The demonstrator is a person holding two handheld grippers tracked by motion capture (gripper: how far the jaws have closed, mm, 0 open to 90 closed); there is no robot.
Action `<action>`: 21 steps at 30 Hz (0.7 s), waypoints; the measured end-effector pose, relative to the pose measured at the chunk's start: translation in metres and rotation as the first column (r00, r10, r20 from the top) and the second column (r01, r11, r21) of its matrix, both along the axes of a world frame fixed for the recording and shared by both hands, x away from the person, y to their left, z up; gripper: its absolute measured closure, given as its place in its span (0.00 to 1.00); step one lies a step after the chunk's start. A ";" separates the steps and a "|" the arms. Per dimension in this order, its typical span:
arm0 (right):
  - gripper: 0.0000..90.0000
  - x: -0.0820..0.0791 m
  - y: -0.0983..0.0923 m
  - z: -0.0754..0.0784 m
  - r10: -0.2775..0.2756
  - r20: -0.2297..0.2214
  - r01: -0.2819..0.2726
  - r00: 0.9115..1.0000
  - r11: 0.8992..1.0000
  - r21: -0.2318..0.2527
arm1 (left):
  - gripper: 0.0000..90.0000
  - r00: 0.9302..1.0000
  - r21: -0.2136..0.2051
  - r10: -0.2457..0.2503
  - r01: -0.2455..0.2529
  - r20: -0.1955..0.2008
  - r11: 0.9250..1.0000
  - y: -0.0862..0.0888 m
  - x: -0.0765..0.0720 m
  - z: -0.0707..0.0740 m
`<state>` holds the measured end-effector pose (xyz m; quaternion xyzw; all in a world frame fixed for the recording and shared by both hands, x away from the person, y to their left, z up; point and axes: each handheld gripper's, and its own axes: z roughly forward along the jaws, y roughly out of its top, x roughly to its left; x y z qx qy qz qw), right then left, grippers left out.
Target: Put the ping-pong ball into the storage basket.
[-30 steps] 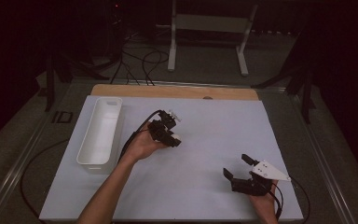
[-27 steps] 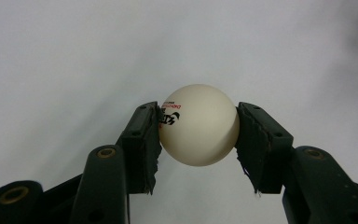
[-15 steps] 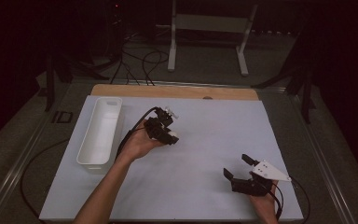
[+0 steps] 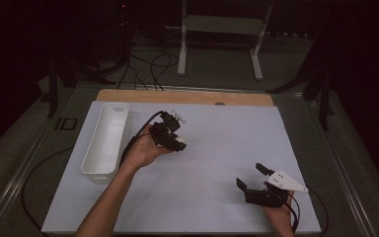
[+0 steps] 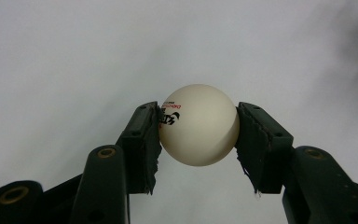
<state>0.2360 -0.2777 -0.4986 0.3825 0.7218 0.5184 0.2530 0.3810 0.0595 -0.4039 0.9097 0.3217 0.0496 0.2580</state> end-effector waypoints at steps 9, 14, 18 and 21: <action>0.09 0.000 0.000 0.000 0.003 -0.002 -0.003 1.000 1.000 -0.001 | 0.57 1.000 0.000 0.018 -0.018 -0.003 1.000 0.005 0.000 0.004; 0.09 0.000 0.000 0.000 0.003 -0.001 -0.003 1.000 1.000 -0.001 | 0.57 1.000 0.002 0.024 -0.024 -0.003 1.000 0.008 0.001 0.005; 0.09 0.000 0.000 0.000 0.004 -0.002 -0.004 1.000 1.000 -0.001 | 0.57 1.000 0.008 0.027 -0.027 -0.004 1.000 0.011 0.001 0.007; 0.09 0.000 0.000 0.000 0.003 -0.001 -0.003 1.000 1.000 -0.001 | 0.57 1.000 0.010 0.031 -0.031 -0.002 0.999 0.012 0.002 0.008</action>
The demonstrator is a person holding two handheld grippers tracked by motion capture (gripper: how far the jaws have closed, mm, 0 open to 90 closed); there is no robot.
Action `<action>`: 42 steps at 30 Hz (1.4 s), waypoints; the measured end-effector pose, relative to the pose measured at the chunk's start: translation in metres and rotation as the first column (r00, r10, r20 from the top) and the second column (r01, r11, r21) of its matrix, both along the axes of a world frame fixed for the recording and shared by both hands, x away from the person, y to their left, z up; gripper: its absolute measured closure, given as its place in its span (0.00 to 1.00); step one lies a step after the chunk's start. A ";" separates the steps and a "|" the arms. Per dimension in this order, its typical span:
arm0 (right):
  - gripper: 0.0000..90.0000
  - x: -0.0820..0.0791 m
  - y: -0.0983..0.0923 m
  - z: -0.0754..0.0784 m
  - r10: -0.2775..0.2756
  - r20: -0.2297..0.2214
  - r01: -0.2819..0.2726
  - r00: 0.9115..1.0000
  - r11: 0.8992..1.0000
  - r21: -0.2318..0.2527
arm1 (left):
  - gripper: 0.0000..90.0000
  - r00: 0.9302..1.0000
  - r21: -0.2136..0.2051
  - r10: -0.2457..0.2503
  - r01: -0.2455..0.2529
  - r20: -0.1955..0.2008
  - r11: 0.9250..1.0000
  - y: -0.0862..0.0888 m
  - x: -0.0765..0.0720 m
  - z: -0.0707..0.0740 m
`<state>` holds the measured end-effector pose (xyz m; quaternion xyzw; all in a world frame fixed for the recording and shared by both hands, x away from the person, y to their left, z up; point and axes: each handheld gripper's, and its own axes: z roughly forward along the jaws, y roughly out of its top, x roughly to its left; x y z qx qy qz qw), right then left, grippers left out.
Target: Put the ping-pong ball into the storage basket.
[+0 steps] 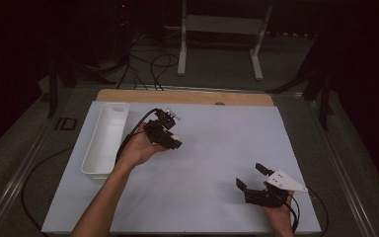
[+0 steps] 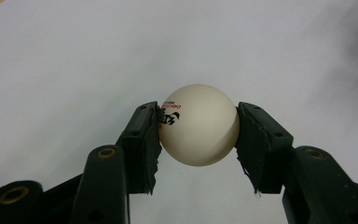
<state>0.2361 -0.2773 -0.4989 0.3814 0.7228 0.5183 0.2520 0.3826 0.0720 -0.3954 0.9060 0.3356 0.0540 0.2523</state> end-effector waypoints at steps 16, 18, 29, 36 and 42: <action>0.09 0.000 0.000 0.000 0.002 -0.001 -0.002 1.000 1.000 -0.001 | 0.57 1.000 0.021 0.012 -0.012 0.004 1.000 0.009 0.002 0.006; 0.09 0.000 0.000 0.000 0.002 -0.001 -0.002 1.000 1.000 -0.001 | 0.57 1.000 0.024 0.013 -0.013 0.005 1.000 0.010 0.002 0.007; 0.09 0.000 0.000 0.000 0.004 -0.002 -0.004 1.000 1.000 0.002 | 0.57 1.000 0.025 0.030 -0.030 0.006 0.999 0.017 0.004 0.010; 0.09 0.000 0.000 0.000 0.005 -0.001 -0.005 1.000 1.000 -0.001 | 0.57 0.999 0.032 0.040 -0.041 0.007 0.999 0.024 0.005 0.011; 0.09 0.000 0.000 -0.001 0.004 -0.002 -0.004 1.000 1.000 -0.001 | 0.57 0.999 0.031 0.054 -0.054 0.007 0.998 0.029 0.007 0.012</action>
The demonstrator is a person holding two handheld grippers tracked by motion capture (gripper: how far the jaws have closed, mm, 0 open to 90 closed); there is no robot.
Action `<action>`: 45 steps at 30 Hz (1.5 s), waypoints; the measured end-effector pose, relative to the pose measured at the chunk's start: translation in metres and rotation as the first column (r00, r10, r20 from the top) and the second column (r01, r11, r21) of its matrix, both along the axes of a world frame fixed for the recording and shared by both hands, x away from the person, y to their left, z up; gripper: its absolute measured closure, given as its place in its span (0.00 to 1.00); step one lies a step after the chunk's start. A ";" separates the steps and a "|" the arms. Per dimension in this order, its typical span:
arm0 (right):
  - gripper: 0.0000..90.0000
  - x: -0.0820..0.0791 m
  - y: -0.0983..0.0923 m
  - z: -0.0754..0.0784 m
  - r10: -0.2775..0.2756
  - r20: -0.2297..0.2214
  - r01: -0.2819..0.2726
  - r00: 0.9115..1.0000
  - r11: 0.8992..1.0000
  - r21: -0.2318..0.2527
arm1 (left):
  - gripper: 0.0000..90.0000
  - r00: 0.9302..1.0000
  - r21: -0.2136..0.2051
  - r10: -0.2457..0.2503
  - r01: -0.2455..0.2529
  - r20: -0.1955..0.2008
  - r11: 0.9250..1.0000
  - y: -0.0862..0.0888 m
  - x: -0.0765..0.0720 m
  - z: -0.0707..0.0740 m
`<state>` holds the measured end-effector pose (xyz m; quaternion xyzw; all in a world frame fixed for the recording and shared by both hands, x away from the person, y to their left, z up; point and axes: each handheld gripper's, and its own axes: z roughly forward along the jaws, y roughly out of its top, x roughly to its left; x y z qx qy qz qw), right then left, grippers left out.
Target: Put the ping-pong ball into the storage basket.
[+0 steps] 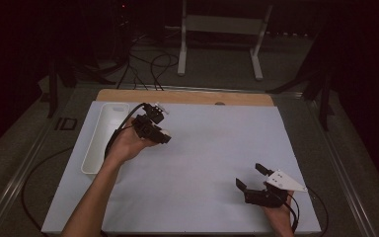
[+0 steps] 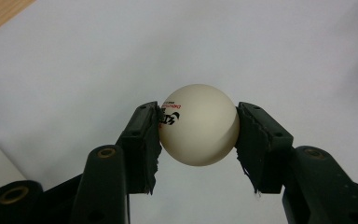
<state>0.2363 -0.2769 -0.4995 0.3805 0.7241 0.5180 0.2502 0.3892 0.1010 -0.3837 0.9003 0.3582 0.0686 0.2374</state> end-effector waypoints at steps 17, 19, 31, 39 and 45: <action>0.09 0.000 0.000 0.000 0.000 0.000 0.000 1.000 1.000 -0.002 | 0.57 1.000 0.011 0.029 -0.029 0.004 1.000 0.013 0.002 0.002; 0.09 0.000 0.000 0.000 -0.001 0.000 0.001 1.000 1.000 -0.001 | 0.57 0.999 0.009 0.036 -0.036 0.006 0.999 0.015 0.002 0.002; 0.09 0.000 0.001 0.000 0.000 0.001 0.000 1.000 1.000 -0.001 | 0.57 0.998 0.011 0.056 -0.056 0.008 0.998 0.024 0.003 0.005; 0.09 0.000 0.001 0.000 0.001 0.001 -0.001 1.000 1.000 -0.001 | 0.57 0.997 0.006 0.074 -0.074 0.011 0.997 0.031 0.004 0.007; 0.09 0.000 0.001 0.000 0.002 0.000 -0.002 1.000 1.000 -0.001 | 0.57 0.996 0.009 0.088 -0.088 0.010 0.996 0.036 0.005 0.008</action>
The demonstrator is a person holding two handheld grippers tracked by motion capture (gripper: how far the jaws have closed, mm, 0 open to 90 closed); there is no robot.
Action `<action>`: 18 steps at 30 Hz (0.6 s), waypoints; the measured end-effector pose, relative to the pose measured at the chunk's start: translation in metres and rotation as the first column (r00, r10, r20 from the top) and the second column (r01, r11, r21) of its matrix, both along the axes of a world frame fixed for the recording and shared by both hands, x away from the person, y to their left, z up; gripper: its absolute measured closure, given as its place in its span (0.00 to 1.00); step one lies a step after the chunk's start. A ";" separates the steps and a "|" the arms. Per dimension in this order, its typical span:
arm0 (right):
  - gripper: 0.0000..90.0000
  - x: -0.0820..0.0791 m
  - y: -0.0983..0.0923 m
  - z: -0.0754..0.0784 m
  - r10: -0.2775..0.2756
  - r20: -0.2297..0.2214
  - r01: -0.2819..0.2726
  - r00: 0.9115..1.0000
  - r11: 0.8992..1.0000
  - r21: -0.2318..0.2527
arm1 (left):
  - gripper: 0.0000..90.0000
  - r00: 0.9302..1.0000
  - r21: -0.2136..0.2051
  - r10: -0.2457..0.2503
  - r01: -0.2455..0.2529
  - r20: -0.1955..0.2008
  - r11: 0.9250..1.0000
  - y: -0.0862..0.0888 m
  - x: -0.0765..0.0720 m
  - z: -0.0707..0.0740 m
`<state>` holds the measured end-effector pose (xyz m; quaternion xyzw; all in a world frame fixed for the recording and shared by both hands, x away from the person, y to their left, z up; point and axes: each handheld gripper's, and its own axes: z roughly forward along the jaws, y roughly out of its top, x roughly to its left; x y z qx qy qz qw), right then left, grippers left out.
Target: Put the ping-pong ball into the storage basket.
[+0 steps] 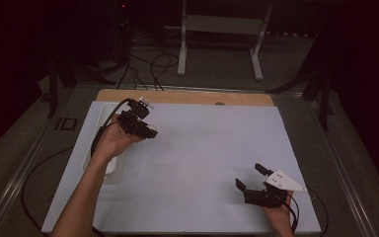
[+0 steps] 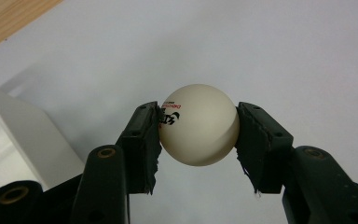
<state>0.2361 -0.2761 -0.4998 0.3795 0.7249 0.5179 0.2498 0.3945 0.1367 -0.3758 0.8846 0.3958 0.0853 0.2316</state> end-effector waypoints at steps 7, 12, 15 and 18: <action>0.09 0.000 0.000 0.000 -0.002 -0.002 0.002 1.000 1.000 0.002 | 0.57 1.000 0.005 0.010 -0.010 -0.002 1.000 0.005 0.001 0.001; 0.09 0.000 0.000 0.000 -0.003 -0.002 0.003 1.000 1.000 0.002 | 0.57 1.000 0.002 0.017 -0.017 -0.002 1.000 0.007 0.002 0.002; 0.09 0.000 0.000 0.000 -0.002 -0.001 0.002 1.000 1.000 0.002 | 0.57 1.000 0.006 0.020 -0.020 0.000 1.000 0.009 0.003 0.003; 0.09 0.000 0.000 0.000 -0.003 -0.001 0.003 1.000 1.000 0.002 | 0.57 1.000 0.006 0.024 -0.024 -0.001 1.000 0.010 0.003 0.003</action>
